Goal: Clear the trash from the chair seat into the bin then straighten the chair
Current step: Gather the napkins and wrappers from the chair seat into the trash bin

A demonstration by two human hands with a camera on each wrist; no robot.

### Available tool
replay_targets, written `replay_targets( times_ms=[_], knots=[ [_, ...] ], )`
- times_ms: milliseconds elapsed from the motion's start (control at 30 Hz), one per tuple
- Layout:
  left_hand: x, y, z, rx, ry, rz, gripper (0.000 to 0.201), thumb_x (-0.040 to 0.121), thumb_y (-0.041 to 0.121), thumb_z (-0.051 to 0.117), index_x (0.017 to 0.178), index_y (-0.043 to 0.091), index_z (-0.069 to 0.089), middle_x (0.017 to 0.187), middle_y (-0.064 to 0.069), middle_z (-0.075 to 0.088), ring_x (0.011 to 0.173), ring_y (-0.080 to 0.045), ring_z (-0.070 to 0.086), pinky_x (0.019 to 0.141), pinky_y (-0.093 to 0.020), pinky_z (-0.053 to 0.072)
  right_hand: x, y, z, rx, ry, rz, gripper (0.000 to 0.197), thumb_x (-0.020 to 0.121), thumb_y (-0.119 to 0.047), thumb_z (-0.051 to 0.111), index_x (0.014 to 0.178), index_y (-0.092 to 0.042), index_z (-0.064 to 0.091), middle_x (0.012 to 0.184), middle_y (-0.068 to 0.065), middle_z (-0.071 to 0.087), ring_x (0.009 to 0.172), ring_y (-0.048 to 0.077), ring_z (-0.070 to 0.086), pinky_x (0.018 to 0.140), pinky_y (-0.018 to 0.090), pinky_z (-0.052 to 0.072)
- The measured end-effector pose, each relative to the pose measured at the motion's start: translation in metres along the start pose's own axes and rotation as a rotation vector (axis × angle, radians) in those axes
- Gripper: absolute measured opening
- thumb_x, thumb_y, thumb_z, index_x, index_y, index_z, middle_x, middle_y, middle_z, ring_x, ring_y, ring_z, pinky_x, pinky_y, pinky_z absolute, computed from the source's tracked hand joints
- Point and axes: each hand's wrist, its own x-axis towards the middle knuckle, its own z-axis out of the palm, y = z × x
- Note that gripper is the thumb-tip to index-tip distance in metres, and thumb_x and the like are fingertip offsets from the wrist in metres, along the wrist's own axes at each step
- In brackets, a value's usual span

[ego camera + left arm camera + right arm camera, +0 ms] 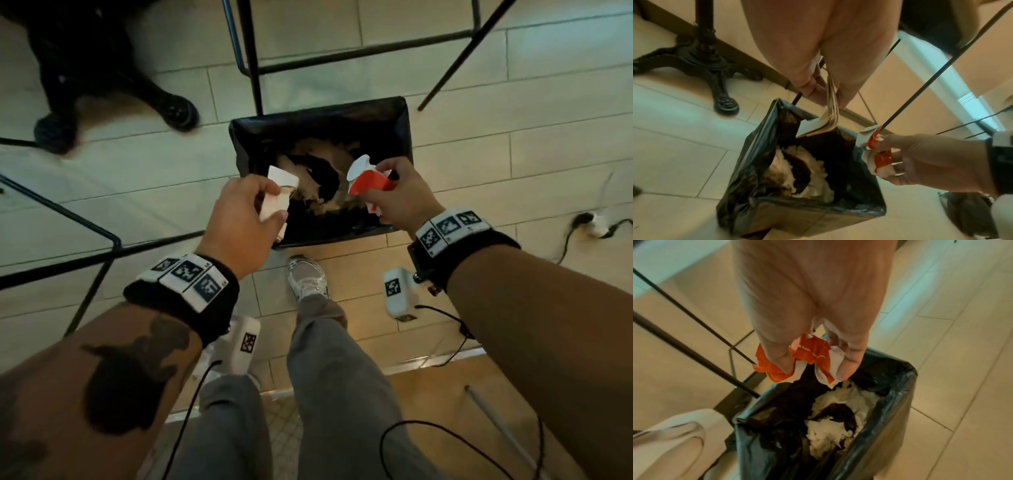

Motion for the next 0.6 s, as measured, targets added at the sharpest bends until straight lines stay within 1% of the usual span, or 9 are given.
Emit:
replay_targets(
  times_ms=[100, 167, 200, 233, 300, 333, 400, 533, 600],
  knots=[
    [0.017, -0.010, 0.023, 0.062, -0.048, -0.042, 0.021, 0.090, 0.025, 0.074, 0.108, 0.031, 0.064, 0.118, -0.004, 0.057, 0.102, -0.022, 0.064, 0.095, -0.034, 0.054, 0.019, 0.016, 0.010, 0.029, 0.015, 0.086, 0.063, 0.075, -0.042, 0.086, 0.127, -0.028, 0.052, 0.103, 0.000, 0.067, 0.083, 0.021, 0.071, 0.070, 0.038, 0.063],
    [0.024, -0.014, 0.034, 0.068, -0.083, -0.069, 0.033, 0.090, 0.030, 0.075, 0.121, 0.027, 0.065, 0.126, -0.008, 0.056, 0.112, -0.026, 0.063, 0.100, -0.038, 0.053, 0.027, 0.018, 0.015, 0.060, 0.012, 0.124, 0.068, 0.079, -0.042, 0.083, 0.138, -0.029, 0.050, 0.107, -0.005, 0.064, 0.091, 0.020, 0.069, 0.081, 0.044, 0.065],
    [0.026, -0.014, 0.039, 0.061, -0.120, -0.078, 0.049, 0.089, 0.035, 0.076, 0.134, 0.025, 0.061, 0.137, -0.009, 0.052, 0.123, -0.027, 0.059, 0.107, -0.041, 0.049, 0.030, 0.018, 0.017, 0.084, -0.005, 0.144, 0.075, 0.079, -0.045, 0.081, 0.145, -0.031, 0.046, 0.115, -0.004, 0.063, 0.100, 0.022, 0.069, 0.088, 0.048, 0.063],
    [0.027, -0.013, 0.041, 0.049, -0.174, -0.089, 0.069, 0.087, 0.041, 0.078, 0.147, 0.024, 0.050, 0.151, -0.011, 0.044, 0.137, -0.026, 0.050, 0.115, -0.041, 0.042, 0.031, 0.018, 0.018, 0.097, -0.028, 0.164, 0.084, 0.079, -0.049, 0.079, 0.151, -0.035, 0.039, 0.127, -0.002, 0.062, 0.111, 0.024, 0.066, 0.095, 0.051, 0.059],
    [0.027, -0.010, 0.042, 0.033, -0.287, -0.102, 0.098, 0.084, 0.048, 0.079, 0.162, 0.033, 0.022, 0.172, -0.007, 0.010, 0.155, -0.024, 0.025, 0.124, -0.035, 0.024, 0.031, 0.017, 0.021, 0.081, -0.066, 0.196, 0.096, 0.079, -0.054, 0.077, 0.159, -0.044, 0.024, 0.149, 0.000, 0.053, 0.126, 0.027, 0.060, 0.102, 0.053, 0.054],
    [0.025, -0.009, 0.041, 0.050, -0.327, -0.101, 0.105, 0.083, 0.049, 0.079, 0.163, 0.036, 0.011, 0.173, -0.004, -0.004, 0.157, -0.023, 0.017, 0.122, -0.032, 0.020, 0.030, 0.016, 0.021, 0.061, -0.078, 0.203, 0.099, 0.080, -0.054, 0.076, 0.160, -0.047, 0.019, 0.155, -0.001, 0.048, 0.128, 0.028, 0.059, 0.102, 0.054, 0.054],
    [0.019, -0.009, 0.038, 0.070, -0.363, -0.087, 0.112, 0.082, 0.049, 0.080, 0.162, 0.039, 0.002, 0.172, -0.002, -0.016, 0.158, -0.023, 0.012, 0.119, -0.029, 0.019, 0.025, 0.014, 0.021, 0.036, -0.100, 0.209, 0.101, 0.079, -0.051, 0.076, 0.159, -0.051, 0.015, 0.158, -0.002, 0.046, 0.129, 0.029, 0.059, 0.104, 0.053, 0.054],
    [0.005, -0.013, 0.020, 0.023, -0.341, -0.099, 0.113, 0.082, 0.049, 0.080, 0.162, 0.039, 0.001, 0.172, -0.002, -0.016, 0.159, -0.024, 0.012, 0.126, -0.037, 0.022, 0.013, 0.010, 0.021, -0.031, -0.115, 0.207, 0.094, 0.085, -0.042, 0.075, 0.161, -0.044, 0.020, 0.152, 0.001, 0.052, 0.127, 0.028, 0.061, 0.105, 0.050, 0.054],
    [-0.010, -0.014, 0.004, -0.006, -0.313, -0.092, 0.105, 0.084, 0.047, 0.079, 0.163, 0.034, 0.011, 0.173, -0.004, 0.002, 0.157, -0.021, 0.020, 0.125, -0.033, 0.023, 0.001, -0.001, 0.027, -0.038, -0.147, 0.197, 0.077, 0.087, -0.037, 0.074, 0.155, -0.033, 0.038, 0.130, 0.007, 0.066, 0.107, 0.025, 0.069, 0.090, 0.043, 0.060]
  ],
)
